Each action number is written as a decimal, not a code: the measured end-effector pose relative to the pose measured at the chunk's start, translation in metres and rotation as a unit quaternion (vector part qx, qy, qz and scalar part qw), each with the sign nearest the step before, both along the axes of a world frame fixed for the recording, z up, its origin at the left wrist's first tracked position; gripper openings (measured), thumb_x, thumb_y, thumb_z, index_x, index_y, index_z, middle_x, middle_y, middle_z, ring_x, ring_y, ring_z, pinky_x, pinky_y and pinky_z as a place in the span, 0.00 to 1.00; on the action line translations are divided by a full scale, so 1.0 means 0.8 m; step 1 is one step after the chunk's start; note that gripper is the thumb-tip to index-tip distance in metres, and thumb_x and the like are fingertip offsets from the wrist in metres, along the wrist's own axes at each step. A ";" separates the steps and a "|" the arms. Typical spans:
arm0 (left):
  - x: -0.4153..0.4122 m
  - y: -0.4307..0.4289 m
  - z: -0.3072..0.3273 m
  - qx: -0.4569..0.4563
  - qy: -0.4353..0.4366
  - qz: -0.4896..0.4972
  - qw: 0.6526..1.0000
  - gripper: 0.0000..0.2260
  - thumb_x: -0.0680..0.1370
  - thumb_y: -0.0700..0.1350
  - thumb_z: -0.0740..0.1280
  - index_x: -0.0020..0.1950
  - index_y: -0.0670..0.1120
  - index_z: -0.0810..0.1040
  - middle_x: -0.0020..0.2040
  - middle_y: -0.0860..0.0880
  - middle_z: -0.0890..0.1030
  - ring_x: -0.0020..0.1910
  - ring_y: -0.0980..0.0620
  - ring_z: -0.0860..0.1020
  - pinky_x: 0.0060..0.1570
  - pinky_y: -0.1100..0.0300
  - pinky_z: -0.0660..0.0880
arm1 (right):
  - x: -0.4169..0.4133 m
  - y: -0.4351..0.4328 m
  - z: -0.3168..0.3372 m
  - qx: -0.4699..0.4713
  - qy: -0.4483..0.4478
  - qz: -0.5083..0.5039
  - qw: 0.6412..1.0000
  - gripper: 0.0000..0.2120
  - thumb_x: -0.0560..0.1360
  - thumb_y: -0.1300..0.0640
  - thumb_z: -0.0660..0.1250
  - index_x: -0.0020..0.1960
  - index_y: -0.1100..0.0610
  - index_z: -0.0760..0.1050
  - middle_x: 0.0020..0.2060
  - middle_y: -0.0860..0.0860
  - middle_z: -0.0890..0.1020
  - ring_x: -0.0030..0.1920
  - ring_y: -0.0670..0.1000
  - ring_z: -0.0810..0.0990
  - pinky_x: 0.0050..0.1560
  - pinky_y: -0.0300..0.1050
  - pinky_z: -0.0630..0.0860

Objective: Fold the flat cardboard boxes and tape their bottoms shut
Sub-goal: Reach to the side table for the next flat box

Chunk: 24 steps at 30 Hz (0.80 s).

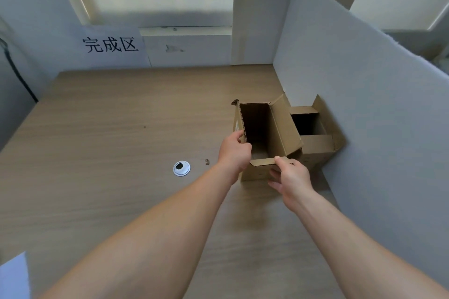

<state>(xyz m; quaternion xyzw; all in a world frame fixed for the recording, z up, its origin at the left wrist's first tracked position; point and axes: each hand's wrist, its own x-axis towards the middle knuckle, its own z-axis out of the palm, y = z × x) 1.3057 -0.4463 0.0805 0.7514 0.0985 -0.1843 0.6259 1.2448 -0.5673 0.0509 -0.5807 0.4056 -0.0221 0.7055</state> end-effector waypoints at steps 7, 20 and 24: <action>-0.027 0.025 0.003 0.086 -0.045 -0.021 0.995 0.22 0.80 0.41 0.63 0.75 0.47 0.69 0.71 0.44 0.72 0.69 0.46 0.72 0.69 0.49 0.69 | -0.019 0.002 0.012 -0.116 0.011 0.028 0.993 0.24 0.75 0.48 0.68 0.66 0.59 0.73 0.51 0.54 0.80 0.61 0.60 0.78 0.61 0.61 0.78; -0.148 0.124 0.037 0.268 -0.131 -0.017 0.954 0.20 0.80 0.46 0.62 0.72 0.49 0.71 0.68 0.45 0.77 0.65 0.45 0.75 0.55 0.59 0.70 | -0.099 0.055 0.060 -0.410 -0.007 0.278 0.869 0.24 0.79 0.50 0.64 0.73 0.57 0.71 0.68 0.53 0.76 0.69 0.55 0.73 0.68 0.50 0.70; -0.202 0.177 0.050 0.322 -0.141 0.018 0.936 0.19 0.80 0.47 0.62 0.72 0.51 0.72 0.62 0.43 0.79 0.59 0.44 0.77 0.51 0.57 0.71 | -0.124 0.106 0.081 -0.467 -0.058 0.350 0.810 0.23 0.77 0.49 0.63 0.70 0.54 0.74 0.65 0.52 0.79 0.65 0.55 0.75 0.62 0.48 0.72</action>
